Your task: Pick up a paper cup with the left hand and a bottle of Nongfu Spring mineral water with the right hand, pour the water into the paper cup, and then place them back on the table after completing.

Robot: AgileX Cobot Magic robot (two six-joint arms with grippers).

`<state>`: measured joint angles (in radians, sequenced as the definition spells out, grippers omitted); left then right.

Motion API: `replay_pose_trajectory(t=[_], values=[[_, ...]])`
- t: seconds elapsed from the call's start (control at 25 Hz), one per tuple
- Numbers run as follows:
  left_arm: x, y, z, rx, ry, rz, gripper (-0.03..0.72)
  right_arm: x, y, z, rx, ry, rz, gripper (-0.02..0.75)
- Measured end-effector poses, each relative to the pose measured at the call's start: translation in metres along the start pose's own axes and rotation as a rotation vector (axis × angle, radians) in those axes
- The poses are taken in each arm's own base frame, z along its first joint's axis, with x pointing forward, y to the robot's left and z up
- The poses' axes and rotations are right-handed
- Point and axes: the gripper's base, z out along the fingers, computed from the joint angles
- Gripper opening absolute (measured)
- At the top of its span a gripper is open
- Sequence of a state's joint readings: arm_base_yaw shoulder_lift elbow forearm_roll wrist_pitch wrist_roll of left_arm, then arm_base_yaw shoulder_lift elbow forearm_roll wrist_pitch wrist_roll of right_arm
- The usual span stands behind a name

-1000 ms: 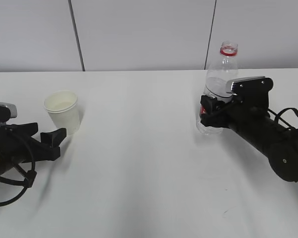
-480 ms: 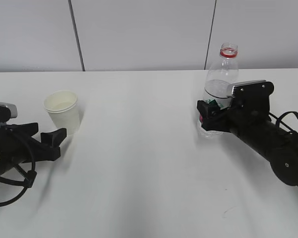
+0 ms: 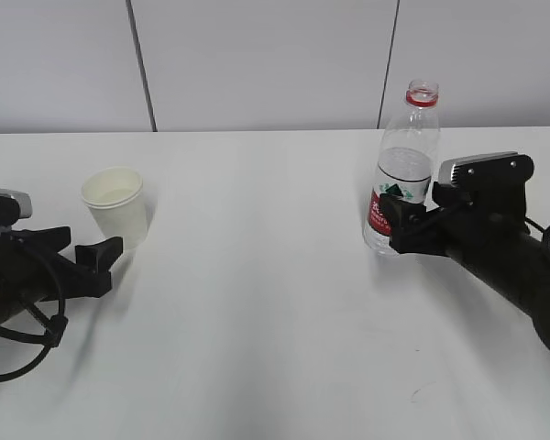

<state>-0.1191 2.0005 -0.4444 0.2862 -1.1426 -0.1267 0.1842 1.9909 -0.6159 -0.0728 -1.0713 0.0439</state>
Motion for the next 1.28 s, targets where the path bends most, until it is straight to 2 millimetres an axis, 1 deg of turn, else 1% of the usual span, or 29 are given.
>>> replay_pose_trajectory(t=[0.24, 0.4, 0.52, 0.64, 0.8, 0.96, 1.16, 1.28], values=[[0.000, -0.001, -0.001, 0.005, 0.002, 0.002, 0.510, -0.008, 0.001, -0.023, 0.003, -0.003, 0.001, 0.618], [-0.003, -0.004, -0.011, 0.010, -0.002, 0.006, 0.510, -0.015, 0.002, -0.042, 0.007, 0.008, -0.001, 0.615], [-0.011, -0.006, -0.019, 0.010, -0.025, 0.013, 0.510, -0.021, 0.003, -0.052, 0.010, 0.059, -0.021, 0.611], [-0.024, -0.007, -0.026, 0.004, -0.047, 0.029, 0.510, -0.027, 0.003, -0.061, 0.015, 0.141, -0.034, 0.609], [-0.037, -0.008, -0.036, -0.021, 0.003, 0.008, 0.510, -0.040, 0.003, -0.075, 0.024, 0.209, -0.038, 0.595], [-0.046, -0.008, -0.048, -0.059, 0.096, -0.006, 0.510, -0.053, 0.003, -0.090, 0.032, 0.247, -0.038, 0.590], [-0.050, -0.006, -0.071, -0.137, 0.248, -0.054, 0.510, -0.059, 0.003, -0.108, 0.048, 0.341, 0.002, 0.589], [-0.053, -0.006, -0.086, -0.193, 0.325, -0.096, 0.493, -0.060, 0.003, -0.118, 0.060, 0.425, 0.015, 0.588]])
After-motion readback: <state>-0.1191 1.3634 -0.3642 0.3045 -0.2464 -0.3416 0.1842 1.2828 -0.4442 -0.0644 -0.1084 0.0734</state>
